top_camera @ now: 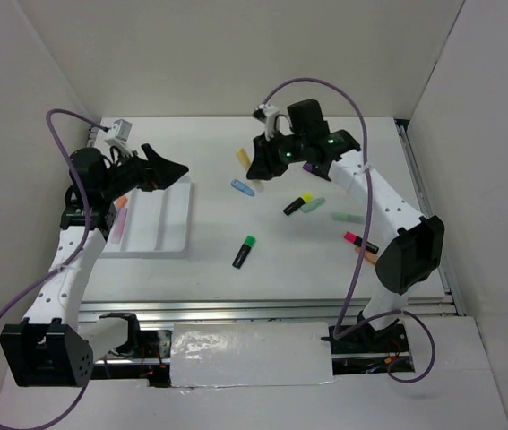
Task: Sort the stationery into containers
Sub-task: Pass the stationery from the right arm to the left
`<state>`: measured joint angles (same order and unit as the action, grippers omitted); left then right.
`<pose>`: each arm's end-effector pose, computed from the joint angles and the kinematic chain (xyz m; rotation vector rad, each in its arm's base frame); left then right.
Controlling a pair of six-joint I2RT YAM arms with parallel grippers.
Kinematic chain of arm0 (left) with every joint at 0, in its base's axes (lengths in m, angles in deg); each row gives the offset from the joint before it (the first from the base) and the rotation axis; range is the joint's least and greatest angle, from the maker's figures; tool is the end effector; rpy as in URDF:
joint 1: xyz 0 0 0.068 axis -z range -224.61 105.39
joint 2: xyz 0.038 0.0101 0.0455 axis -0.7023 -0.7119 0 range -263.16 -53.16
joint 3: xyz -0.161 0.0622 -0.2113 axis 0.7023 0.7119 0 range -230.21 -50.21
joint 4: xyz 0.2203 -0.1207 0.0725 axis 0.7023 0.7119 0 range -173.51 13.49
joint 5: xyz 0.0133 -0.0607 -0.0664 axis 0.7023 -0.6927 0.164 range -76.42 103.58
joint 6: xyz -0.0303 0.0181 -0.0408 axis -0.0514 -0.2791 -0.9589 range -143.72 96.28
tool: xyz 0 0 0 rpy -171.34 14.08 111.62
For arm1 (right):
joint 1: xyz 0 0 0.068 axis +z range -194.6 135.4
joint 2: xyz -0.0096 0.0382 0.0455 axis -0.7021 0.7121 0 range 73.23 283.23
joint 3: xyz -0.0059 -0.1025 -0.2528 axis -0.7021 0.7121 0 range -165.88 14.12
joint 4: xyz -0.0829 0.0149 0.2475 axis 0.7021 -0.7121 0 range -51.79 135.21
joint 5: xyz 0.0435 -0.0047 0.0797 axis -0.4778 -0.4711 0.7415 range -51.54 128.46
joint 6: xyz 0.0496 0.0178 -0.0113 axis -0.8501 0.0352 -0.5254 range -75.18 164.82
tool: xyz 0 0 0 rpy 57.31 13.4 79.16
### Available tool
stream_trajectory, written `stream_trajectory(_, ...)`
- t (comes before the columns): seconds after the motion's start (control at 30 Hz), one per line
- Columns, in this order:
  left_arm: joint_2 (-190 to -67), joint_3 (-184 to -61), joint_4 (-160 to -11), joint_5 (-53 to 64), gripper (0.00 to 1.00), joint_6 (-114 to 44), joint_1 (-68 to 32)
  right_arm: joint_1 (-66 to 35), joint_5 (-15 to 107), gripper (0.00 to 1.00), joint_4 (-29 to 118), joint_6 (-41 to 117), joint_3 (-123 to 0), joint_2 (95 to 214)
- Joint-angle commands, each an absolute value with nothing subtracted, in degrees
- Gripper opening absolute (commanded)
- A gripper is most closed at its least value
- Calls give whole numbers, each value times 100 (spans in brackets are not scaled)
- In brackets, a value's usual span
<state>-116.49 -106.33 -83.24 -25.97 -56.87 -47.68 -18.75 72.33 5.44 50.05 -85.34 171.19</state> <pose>0.2535 -0.0091 0.3650 -0.0187 1.7682 -0.9694 0.3344 0.1841 0.3772 -0.9083 2.0465 0.8558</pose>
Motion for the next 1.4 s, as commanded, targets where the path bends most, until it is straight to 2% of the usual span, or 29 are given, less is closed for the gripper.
stream_trajectory(0.0, -11495, -10611, -9378, -1852, 91, -6423, -4207, -1481, 7415, 0, 1303, 4078, -8230, 17080)
stream_trajectory(0.23, -11907, -10470, -9766, -1780, 88, -7048, -3934, -681, 7195, 0, 1366, 3770, -8493, 17193)
stream_trajectory(0.7, -12031, -10067, -9590, -1780, 78, -6758, -3495, -346, 6975, 0, 1146, 3664, -9258, 17853)
stream_trajectory(0.97, -12048, -9679, -9528, -1762, 56, -6872, -3327, -338, 6966, 0, 1199, 3647, -9390, 17853)
stream_trajectory(1.07, -12066, -9758, -9660, -1876, 44, -6916, -3345, -311, 7106, 0, 1216, 3682, -9346, 17835)
stream_trajectory(1.17, -12110, -9864, -9722, -2008, 27, -6995, -3467, -320, 7247, 1, 1278, 3691, -9153, 17756)
stream_trajectory(1.23, -12136, -9934, -9722, -2087, 19, -7144, -3608, -311, 7274, 22, 1278, 3708, -9083, 17730)
stream_trajectory(1.27, -12180, -9995, -9583, -2218, 11, -7162, -3817, -311, 7239, 42, 1243, 3769, -9047, 17686)
stream_trajectory(1.33, -12346, -10397, -9145, -2429, 4, -6830, -4247, -364, 7177, 52, 1085, 3875, -8986, 17607)
stream_trajectory(1.37, -12426, -10617, -8385, -2604, 0, -6593, -4415, -416, 7160, 55, 1032, 3945, -8838, 17450)
